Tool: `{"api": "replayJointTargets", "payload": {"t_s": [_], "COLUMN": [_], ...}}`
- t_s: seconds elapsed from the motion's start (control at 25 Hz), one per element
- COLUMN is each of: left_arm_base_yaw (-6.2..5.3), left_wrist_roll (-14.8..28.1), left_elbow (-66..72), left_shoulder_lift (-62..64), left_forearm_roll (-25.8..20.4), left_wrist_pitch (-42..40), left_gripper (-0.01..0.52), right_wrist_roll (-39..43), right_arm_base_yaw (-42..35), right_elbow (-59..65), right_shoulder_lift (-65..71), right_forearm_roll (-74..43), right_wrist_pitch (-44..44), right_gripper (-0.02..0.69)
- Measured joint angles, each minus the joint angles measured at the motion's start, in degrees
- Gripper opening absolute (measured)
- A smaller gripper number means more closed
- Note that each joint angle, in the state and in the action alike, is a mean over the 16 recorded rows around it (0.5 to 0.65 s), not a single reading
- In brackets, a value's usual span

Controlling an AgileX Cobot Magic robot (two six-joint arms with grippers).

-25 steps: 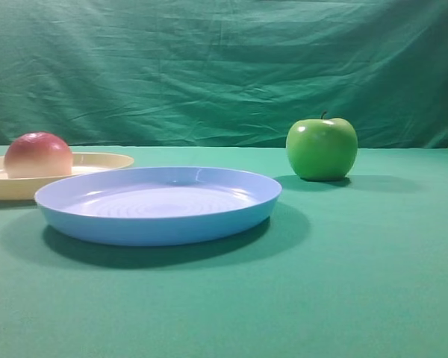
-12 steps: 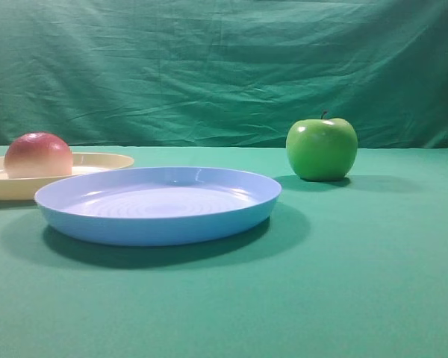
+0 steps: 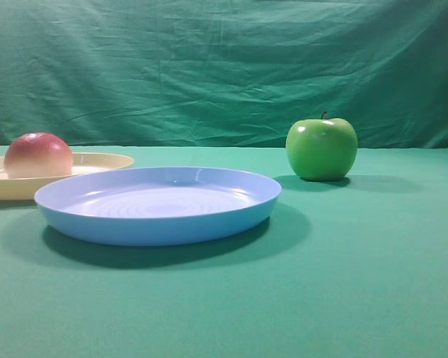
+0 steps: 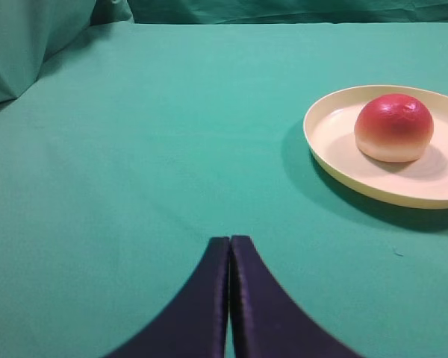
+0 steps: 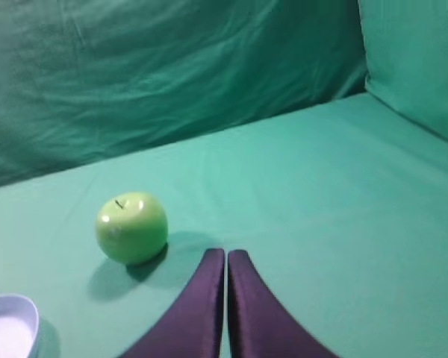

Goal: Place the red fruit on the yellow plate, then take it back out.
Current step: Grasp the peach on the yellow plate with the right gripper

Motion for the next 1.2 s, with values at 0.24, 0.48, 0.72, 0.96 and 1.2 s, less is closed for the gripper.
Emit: {"api": "replayJointTargets", "payload": {"t_s": [0.24, 0.48, 0.72, 0.96, 1.2], "left_arm_base_yaw": [0.00, 0.00, 0.00, 0.00, 0.00], "left_wrist_roll": [0.0, 0.0, 0.0, 0.0, 0.0], "left_elbow": [0.0, 0.0, 0.0, 0.0, 0.0], "left_shoulder_lift": [0.0, 0.0, 0.0, 0.0, 0.0], "left_forearm_roll": [0.0, 0.0, 0.0, 0.0, 0.0], "left_wrist_pitch": [0.0, 0.0, 0.0, 0.0, 0.0], "left_gripper": [0.000, 0.000, 0.000, 0.000, 0.000], "right_wrist_roll": [0.1, 0.1, 0.1, -2.8, -10.2], "right_arm_base_yaw": [0.0, 0.0, 0.0, 0.0, 0.0], "right_elbow": [-7.7, -17.0, -22.7, -24.7, -26.7], "right_shoulder_lift": [4.8, 10.8, 14.3, 14.8, 16.2], "right_forearm_roll": [1.6, 2.0, 3.6, 6.5, 9.5], "right_wrist_pitch": [-2.4, -0.2, 4.1, 8.3, 11.8], "right_gripper": [0.000, 0.000, 0.000, 0.000, 0.000]}}
